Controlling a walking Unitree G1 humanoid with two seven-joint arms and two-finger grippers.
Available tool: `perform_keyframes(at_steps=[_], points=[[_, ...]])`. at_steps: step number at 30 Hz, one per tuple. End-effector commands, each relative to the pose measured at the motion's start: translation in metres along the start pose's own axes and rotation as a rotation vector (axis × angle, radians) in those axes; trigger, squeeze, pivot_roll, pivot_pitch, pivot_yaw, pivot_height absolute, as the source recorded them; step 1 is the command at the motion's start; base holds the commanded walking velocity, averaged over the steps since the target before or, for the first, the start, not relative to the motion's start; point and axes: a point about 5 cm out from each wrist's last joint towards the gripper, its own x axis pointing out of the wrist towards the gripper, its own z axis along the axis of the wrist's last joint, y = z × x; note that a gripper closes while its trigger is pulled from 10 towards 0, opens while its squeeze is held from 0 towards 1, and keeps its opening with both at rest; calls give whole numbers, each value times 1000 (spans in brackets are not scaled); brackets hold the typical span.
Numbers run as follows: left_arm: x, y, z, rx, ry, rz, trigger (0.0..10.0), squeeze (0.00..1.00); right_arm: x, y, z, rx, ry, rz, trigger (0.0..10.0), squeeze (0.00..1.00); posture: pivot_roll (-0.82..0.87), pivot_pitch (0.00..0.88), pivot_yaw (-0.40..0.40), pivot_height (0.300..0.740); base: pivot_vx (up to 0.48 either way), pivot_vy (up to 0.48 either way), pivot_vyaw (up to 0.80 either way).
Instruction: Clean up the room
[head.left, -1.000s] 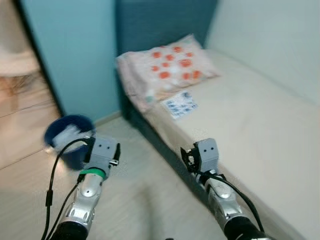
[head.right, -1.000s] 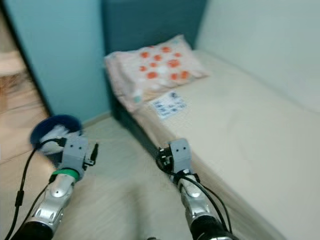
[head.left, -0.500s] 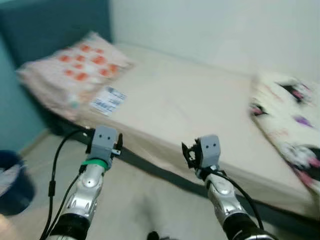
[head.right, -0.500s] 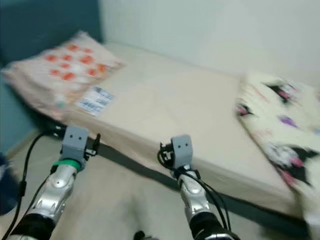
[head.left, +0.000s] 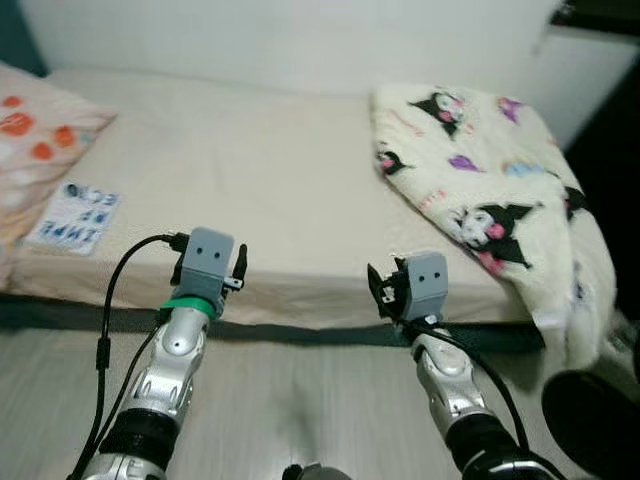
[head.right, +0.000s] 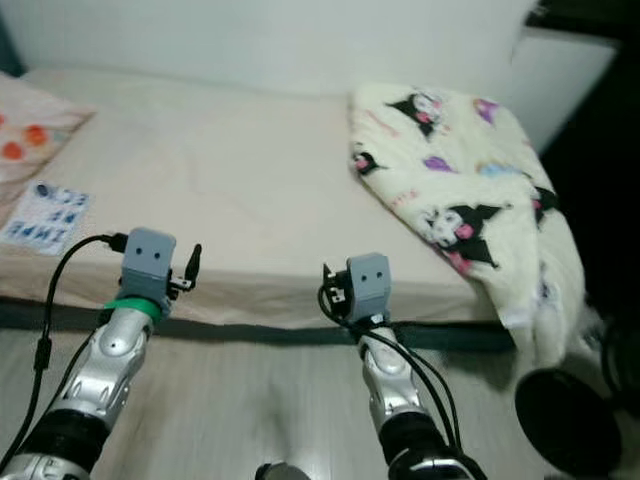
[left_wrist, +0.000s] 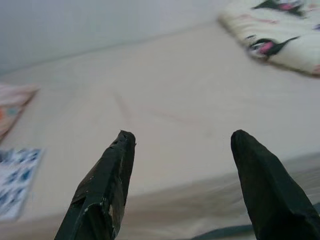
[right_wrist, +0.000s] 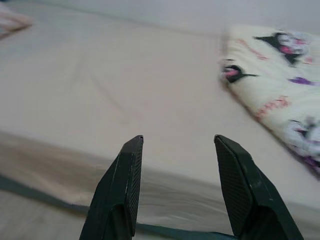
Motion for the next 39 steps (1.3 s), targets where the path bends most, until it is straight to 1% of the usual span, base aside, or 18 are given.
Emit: perform_keyframes(at_steps=[1,11,23,34,39], points=[[-1,-2,-1,-3,5,-12,10000,0,0,-2,1,11,-11,-15,10000,0,-51,9,-9,740,0,0,-800],[-1,1,-3,-4,16,7,10000,0,2,-5,6,27,-29,-38,10000,0,-48,7,-17,740,0,0,-800],[-1,-1,-4,-3,18,8,10000,0,3,-5,7,2,-25,-34,10000,0,-52,4,-21,740,0,0,-800],[-2,-1,-5,19,21,8,10000,0,3,-2,6,-12,-25,-18,10000,0,-48,4,-22,740,0,0,0],[-3,-1,-6,10,18,3,10000,0,2,0,6,-11,-24,-13,10000,0,-49,5,-22,740,0,0,0]])
